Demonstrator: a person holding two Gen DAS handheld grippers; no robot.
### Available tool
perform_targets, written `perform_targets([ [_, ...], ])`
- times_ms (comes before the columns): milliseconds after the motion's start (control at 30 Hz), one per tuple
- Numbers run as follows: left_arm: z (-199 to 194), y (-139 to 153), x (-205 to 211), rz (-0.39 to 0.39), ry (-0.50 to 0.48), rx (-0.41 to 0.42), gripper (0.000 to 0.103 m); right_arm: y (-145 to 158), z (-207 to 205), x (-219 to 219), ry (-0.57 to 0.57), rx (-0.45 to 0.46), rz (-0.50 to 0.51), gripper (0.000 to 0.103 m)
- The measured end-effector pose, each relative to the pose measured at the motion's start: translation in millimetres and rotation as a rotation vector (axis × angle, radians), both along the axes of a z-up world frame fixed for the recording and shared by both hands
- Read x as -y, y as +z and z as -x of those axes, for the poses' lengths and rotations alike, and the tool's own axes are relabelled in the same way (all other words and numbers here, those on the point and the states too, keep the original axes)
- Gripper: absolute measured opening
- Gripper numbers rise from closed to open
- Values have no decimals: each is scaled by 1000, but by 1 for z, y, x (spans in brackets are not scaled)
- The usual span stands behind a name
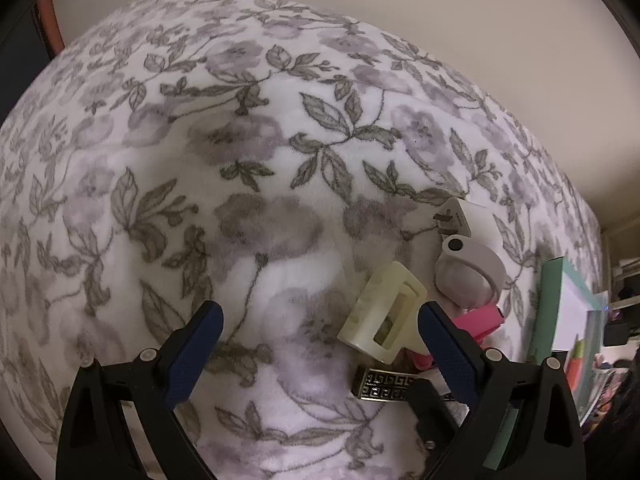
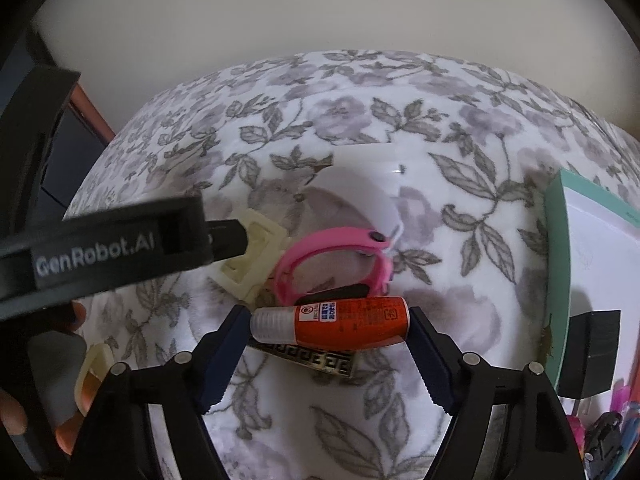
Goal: Organize rigid objects
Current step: 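Grasp the glue stick with the right tool while the left tool grasps the cream plastic clip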
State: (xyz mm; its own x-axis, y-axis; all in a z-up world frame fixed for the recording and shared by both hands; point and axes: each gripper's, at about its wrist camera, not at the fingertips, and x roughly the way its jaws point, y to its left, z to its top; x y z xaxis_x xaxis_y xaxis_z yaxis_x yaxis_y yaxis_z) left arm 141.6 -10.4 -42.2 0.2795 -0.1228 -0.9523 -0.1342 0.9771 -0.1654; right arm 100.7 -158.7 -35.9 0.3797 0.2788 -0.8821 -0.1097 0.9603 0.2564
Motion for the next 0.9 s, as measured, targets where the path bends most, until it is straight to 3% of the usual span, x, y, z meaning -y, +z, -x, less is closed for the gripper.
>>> perform_targets([
  [267,-5,-8,11,-60,-31,12,92,-2,-2,11,-25,-11,-12,80],
  [333,-5,-10,11,-66,-30,13,80,-2,-2,12,-29,-13,-15,80],
  [367,-5,-10,9,-64,-33,12,66,-2,-2,12,-31,-14,-15,80],
  [400,-6,-11,9,-63,-35,10,59,-2,-1,13,-32,-15,-15,80],
  [467,-7,-15,11,-62,-40,2,55,-2,-1,14,-36,-16,-16,80],
  [667,-5,-14,15,-28,-67,12,19,-2,-1,17,-48,-22,-21,80],
  [900,-9,-11,14,-17,-64,15,13,0,-1,18,-50,-25,-21,80],
])
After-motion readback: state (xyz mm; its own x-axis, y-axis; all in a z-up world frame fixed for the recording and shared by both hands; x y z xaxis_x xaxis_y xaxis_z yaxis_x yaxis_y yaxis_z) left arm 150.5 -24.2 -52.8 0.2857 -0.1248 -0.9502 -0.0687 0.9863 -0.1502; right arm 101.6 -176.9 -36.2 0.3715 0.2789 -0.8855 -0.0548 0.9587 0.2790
